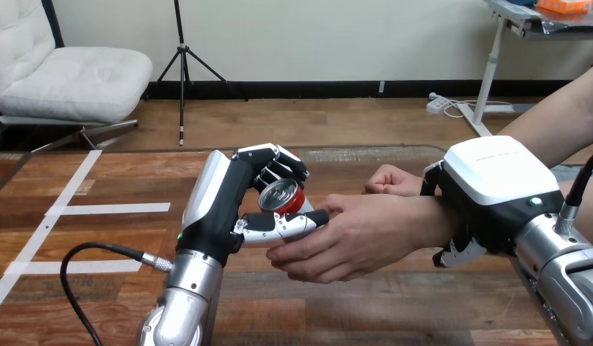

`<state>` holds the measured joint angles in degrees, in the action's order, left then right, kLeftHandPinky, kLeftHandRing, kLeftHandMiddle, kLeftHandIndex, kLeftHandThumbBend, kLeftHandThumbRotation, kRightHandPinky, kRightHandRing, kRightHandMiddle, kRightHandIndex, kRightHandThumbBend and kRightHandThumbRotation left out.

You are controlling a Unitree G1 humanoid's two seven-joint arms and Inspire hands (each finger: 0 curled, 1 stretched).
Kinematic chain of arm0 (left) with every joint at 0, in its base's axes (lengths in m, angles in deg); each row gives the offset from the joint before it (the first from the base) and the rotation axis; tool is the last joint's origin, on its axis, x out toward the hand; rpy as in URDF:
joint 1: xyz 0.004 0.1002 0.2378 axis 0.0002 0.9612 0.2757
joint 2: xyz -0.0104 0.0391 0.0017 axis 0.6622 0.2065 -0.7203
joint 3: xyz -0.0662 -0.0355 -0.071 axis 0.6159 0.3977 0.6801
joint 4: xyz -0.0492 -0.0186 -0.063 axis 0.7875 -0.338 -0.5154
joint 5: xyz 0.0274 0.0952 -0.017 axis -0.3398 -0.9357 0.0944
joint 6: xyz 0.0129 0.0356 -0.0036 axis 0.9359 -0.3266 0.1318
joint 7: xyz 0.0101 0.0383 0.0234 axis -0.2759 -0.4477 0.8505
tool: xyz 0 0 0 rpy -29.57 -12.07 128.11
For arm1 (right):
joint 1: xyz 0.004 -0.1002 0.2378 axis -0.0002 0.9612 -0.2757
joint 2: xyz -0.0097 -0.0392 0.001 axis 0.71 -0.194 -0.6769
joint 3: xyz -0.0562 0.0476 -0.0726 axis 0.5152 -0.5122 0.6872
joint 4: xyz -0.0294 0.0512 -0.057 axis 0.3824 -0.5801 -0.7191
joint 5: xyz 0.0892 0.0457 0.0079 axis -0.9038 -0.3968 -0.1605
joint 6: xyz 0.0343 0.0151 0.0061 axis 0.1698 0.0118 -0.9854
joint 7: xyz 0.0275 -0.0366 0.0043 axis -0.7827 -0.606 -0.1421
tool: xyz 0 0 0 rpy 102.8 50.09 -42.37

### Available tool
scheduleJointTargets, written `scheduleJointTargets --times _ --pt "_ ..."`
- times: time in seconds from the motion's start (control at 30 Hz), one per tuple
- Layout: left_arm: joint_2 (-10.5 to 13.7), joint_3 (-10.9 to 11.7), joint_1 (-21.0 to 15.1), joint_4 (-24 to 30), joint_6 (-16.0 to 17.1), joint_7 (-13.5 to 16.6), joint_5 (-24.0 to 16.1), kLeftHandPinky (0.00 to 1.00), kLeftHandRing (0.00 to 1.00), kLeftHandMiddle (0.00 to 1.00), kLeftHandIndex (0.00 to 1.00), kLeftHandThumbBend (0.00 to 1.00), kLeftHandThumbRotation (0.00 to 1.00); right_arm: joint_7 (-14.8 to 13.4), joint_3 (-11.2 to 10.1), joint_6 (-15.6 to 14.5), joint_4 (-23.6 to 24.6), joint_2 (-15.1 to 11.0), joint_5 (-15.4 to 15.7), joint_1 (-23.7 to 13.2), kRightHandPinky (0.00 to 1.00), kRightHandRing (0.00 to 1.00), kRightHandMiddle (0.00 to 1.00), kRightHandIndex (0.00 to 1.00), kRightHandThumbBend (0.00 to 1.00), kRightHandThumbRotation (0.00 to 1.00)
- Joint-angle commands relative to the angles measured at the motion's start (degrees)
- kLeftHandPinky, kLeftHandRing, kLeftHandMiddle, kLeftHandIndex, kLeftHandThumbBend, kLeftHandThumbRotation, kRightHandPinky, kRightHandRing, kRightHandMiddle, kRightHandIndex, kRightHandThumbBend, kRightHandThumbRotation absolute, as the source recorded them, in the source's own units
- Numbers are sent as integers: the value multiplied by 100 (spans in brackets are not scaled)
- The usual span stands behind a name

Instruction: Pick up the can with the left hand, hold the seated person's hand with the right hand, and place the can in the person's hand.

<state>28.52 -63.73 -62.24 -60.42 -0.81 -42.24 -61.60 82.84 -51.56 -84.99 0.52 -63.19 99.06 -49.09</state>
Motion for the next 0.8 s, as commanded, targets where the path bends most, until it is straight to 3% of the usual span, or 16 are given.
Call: scheduleJointTargets --times 0.0,0.77 --pt "-35 19 -470 230 224 90 56 31 38 45 48 69 0 -20 -76 -15 55 41 7 -310 37 46 53 57 83 0" --pt "-59 -31 -478 173 261 73 -19 30 37 45 48 69 0 -69 59 55 -43 156 115 -431 36 45 51 56 84 0"
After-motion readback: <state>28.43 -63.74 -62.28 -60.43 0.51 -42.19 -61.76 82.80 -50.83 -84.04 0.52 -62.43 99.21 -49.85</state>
